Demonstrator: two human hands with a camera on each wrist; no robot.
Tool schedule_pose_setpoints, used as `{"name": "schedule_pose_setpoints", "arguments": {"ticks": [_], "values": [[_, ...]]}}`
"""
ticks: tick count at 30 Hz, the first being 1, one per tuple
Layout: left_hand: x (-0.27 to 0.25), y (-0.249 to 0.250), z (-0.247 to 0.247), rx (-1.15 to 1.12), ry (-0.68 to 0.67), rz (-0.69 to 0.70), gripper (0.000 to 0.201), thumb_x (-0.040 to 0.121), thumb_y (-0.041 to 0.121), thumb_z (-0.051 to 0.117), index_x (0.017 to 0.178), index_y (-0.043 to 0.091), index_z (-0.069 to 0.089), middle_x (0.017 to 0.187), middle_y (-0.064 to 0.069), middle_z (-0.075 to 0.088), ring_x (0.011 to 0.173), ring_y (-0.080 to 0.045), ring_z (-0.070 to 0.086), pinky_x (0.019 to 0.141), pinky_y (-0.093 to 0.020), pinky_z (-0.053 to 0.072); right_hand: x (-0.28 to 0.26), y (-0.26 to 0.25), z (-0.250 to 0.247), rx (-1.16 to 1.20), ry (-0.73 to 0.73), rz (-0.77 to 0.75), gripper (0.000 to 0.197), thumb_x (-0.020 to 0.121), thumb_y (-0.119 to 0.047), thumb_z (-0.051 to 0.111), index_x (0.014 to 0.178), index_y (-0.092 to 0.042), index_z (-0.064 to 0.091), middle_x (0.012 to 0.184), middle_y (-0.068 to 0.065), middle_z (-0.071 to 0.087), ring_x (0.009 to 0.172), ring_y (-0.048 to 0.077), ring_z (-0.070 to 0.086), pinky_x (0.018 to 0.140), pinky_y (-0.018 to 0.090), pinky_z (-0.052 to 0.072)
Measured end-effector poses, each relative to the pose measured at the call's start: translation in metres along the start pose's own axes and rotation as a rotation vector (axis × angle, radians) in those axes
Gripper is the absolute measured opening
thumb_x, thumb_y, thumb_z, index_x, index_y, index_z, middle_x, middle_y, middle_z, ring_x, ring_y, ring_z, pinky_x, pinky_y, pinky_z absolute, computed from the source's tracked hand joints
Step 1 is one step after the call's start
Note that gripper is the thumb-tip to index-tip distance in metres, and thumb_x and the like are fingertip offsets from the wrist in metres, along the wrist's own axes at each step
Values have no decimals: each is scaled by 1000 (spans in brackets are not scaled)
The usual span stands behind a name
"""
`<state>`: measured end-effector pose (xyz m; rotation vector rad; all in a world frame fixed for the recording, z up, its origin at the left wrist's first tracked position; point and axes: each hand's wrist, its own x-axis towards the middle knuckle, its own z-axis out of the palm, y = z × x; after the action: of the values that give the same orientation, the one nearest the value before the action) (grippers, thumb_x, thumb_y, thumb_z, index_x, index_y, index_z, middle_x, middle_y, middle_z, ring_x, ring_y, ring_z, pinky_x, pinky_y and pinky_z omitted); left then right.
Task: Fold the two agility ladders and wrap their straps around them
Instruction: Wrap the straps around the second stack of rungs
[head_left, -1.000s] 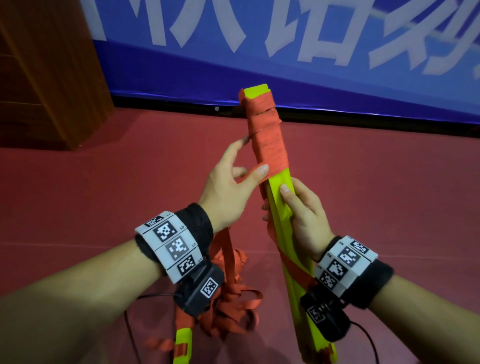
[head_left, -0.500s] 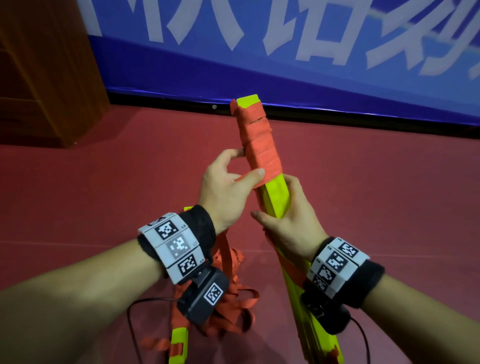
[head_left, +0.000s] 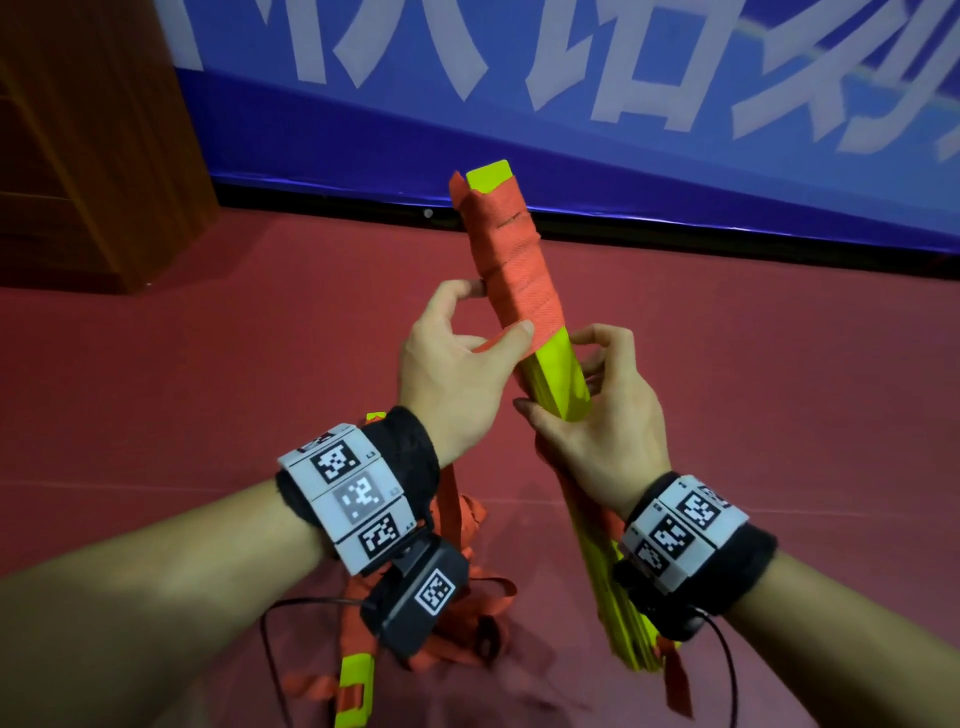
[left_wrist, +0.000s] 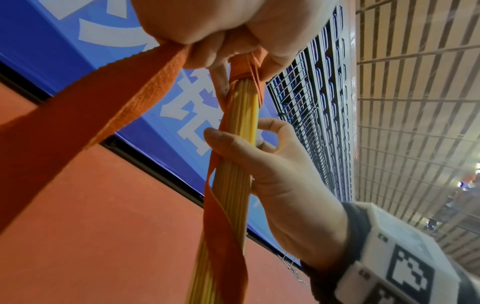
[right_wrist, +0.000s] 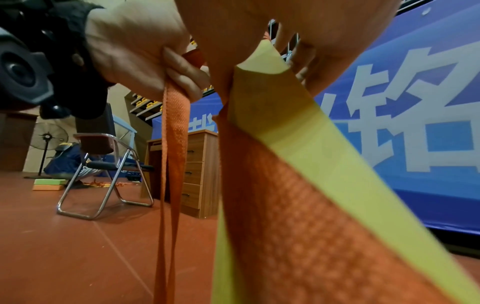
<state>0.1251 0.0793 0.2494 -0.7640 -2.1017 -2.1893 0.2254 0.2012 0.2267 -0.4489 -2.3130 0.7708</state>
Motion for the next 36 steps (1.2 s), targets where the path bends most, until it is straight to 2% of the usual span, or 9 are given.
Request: {"name": "schedule_pose_setpoints", "arguments": {"ticks": [2,6,12,17,19,22,28,32,36], "values": [[0,1,-3,-9,0,9,34,85,26,80,112,22,60,46,6,51,37,-5,36,44,-17,28,0,-1,-3,-4,2,-27,67,73,-44,87,122,-37,42,92,-14,63,84,13,65,74,37,54],[-5,6,-8,6,-67,26,36,88,29,78,116,25,56,59,-10,65,39,-9,43,46,-22,36,-1,5,-2,46,-12,-39,59,78,-37,85,127,-29,53,112,-11,69,95,13,68,83,42,56],[-8,11,-10,16,-137,4,39,94,23,71,128,21,53,76,-4,75,42,-15,57,44,-23,45,1,13,2,113,-26,-49,57,85,-31,80,134,-26,53,108,-15,70,94,2,68,85,33,56],[-8,11,-11,64,-151,-26,40,93,26,73,127,23,52,84,2,76,46,-21,62,48,-25,49,1,19,3,61,-51,-123,59,89,-39,69,143,-25,50,111,-10,72,97,13,70,84,41,57],[-7,12,-11,78,-154,-33,37,92,28,73,123,24,52,85,3,76,46,-24,63,48,-25,49,1,21,3,10,-61,-155,59,91,-39,64,145,-22,48,104,-8,72,88,15,70,77,38,56],[-6,12,-11,92,-152,-29,36,91,29,75,119,25,52,83,3,74,46,-25,62,45,-24,47,0,24,4,-51,-63,-185,56,95,-35,58,148,-19,45,71,-18,55,56,-1,50,59,29,40],[-4,10,-10,94,-132,20,36,88,28,79,117,31,58,79,8,74,46,-16,59,44,-29,49,1,23,4,61,-64,-190,62,98,-25,57,155,-17,34,60,-12,53,51,5,53,52,21,35],[1,2,-12,147,-96,27,36,85,37,81,113,37,58,83,12,75,50,0,57,56,-33,47,3,21,5,139,-104,-166,70,96,-31,55,160,-25,26,68,3,66,55,17,61,62,38,50],[5,-2,-13,143,-144,-47,41,87,39,78,120,33,54,84,8,75,43,1,54,54,-28,43,4,26,8,232,-184,-141,73,98,-39,52,162,-35,16,91,8,75,73,27,72,70,49,56]]}}
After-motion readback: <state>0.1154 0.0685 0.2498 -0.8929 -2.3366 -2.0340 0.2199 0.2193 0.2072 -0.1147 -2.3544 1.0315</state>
